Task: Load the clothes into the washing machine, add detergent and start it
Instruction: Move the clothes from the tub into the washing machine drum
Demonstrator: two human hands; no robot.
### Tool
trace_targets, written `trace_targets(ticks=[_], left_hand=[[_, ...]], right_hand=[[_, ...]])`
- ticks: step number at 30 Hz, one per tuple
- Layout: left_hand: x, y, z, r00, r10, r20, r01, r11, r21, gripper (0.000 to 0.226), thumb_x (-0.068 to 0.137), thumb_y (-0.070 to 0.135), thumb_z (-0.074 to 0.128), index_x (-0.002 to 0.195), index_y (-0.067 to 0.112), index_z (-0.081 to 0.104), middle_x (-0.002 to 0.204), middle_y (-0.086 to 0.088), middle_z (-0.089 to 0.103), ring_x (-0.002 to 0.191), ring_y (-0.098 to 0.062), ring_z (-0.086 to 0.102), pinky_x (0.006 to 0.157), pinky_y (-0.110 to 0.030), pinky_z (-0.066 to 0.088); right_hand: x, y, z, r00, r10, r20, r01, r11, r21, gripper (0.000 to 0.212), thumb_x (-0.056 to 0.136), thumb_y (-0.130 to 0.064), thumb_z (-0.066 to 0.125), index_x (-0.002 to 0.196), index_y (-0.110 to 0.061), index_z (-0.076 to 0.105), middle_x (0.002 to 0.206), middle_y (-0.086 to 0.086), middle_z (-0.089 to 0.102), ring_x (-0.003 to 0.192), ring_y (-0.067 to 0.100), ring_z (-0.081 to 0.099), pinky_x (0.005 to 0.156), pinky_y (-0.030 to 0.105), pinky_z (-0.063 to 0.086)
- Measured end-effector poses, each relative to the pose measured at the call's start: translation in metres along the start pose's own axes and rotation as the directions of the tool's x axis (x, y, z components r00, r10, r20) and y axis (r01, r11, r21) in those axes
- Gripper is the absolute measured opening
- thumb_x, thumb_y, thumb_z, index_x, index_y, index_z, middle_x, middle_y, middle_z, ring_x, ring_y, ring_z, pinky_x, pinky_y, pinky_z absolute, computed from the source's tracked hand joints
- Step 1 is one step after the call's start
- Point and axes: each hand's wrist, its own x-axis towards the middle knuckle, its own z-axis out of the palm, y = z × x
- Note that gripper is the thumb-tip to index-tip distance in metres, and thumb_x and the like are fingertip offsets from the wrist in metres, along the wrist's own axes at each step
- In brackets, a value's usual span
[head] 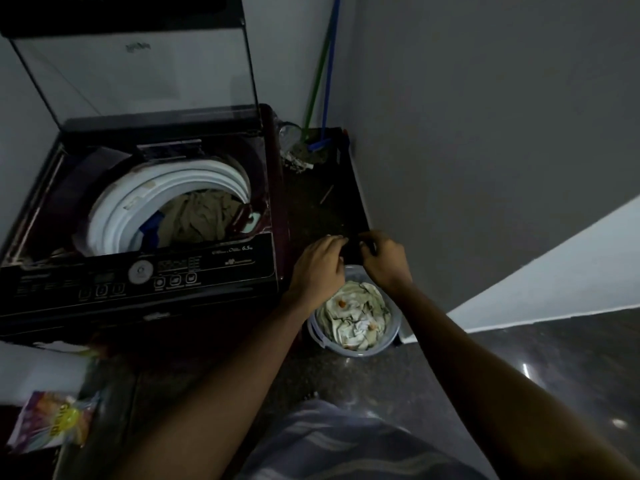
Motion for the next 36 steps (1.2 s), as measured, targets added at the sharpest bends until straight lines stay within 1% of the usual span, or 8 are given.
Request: trace_targets(ticks=[7,14,18,21,24,29,32,36], left_hand=[[0.010,-0.007,0.037,0.991,-0.026,0.131,0.029,0.999,-0.020,0.051,0.093,0.011,0.050,0.144,0.012,0.046,0.145,-0.004,0.050,0.135,-0.020,0.044,0.112,-0.036,0.038],[0.007,0.004,0.068,0.976,-0.126,0.180,0.140,0.988,-0.066,0.052,0.092,0.011,0.053,0.144,0.013,0.046,0.145,-0.003,0.049,0.134,-0.022,0.046,0.110,-0.038,0.039],[-0.002,0.014,0.093,0.965,-0.221,0.141,0.237,0.966,-0.106,0.050,0.089,0.013,0.055,0.139,0.011,0.052,0.141,-0.008,0.054,0.130,-0.025,0.050,0.106,-0.041,0.043],[-0.008,0.019,0.116,0.942,-0.324,0.087,0.334,0.932,-0.143,0.050,0.083,0.018,0.050,0.130,0.005,0.059,0.131,-0.016,0.061,0.121,-0.034,0.057,0.101,-0.045,0.047],[-0.011,0.015,0.145,0.920,-0.384,0.077,0.391,0.907,-0.157,0.043,0.084,0.005,0.057,0.126,0.000,0.062,0.125,-0.021,0.064,0.117,-0.039,0.060,0.099,-0.046,0.048],[-0.024,-0.037,0.235,0.917,-0.389,0.089,0.398,0.908,-0.133,0.045,0.081,0.011,0.045,0.120,-0.001,0.064,0.115,-0.020,0.068,0.105,-0.041,0.065,0.089,-0.047,0.055],[-0.029,-0.073,0.298,0.911,-0.392,0.127,0.405,0.908,-0.107,0.044,0.075,0.004,0.050,0.116,-0.003,0.066,0.111,-0.021,0.069,0.102,-0.041,0.066,0.087,-0.047,0.055],[-0.038,-0.121,0.379,0.924,-0.361,0.125,0.367,0.929,-0.036,0.043,0.070,-0.006,0.068,0.112,-0.003,0.068,0.109,-0.020,0.070,0.102,-0.039,0.067,0.088,-0.045,0.054]], right_hand=[[-0.006,0.040,0.008,0.994,0.107,-0.020,-0.107,0.993,-0.043,0.029,0.093,-0.021,0.053,0.119,-0.014,0.064,0.123,0.007,0.064,0.108,0.025,0.061,0.088,0.031,0.048],[0.000,0.083,0.004,0.985,0.159,0.072,-0.150,0.982,-0.113,0.027,0.094,-0.024,0.052,0.114,-0.012,0.065,0.118,0.010,0.063,0.102,0.029,0.062,0.082,0.035,0.051],[0.006,0.107,0.005,0.982,0.112,0.150,-0.099,0.991,-0.090,0.026,0.094,-0.024,0.051,0.113,-0.013,0.066,0.118,0.008,0.064,0.104,0.026,0.062,0.081,0.030,0.048],[0.007,0.127,0.010,0.965,0.073,0.252,-0.050,0.994,-0.094,0.024,0.094,-0.023,0.051,0.106,-0.012,0.069,0.110,0.009,0.067,0.096,0.026,0.064,0.078,0.032,0.051],[0.011,0.153,0.023,0.940,-0.014,0.340,0.052,0.994,-0.101,0.024,0.094,-0.017,0.050,0.103,-0.007,0.070,0.105,0.014,0.069,0.096,0.031,0.063,0.078,0.037,0.051],[0.018,0.226,0.080,0.909,-0.060,0.411,0.158,0.965,-0.210,0.024,0.093,-0.023,0.054,0.104,-0.011,0.071,0.111,0.010,0.067,0.101,0.030,0.062,0.080,0.037,0.051],[0.017,0.290,0.134,0.874,-0.044,0.484,0.210,0.933,-0.294,0.028,0.091,-0.032,0.058,0.114,-0.018,0.067,0.119,0.005,0.065,0.114,0.025,0.057,0.088,0.035,0.048],[0.022,0.369,0.210,0.799,-0.033,0.601,0.318,0.871,-0.375,0.034,0.090,-0.032,0.060,0.122,-0.022,0.062,0.128,0.005,0.061,0.124,0.025,0.050,0.100,0.038,0.041]])
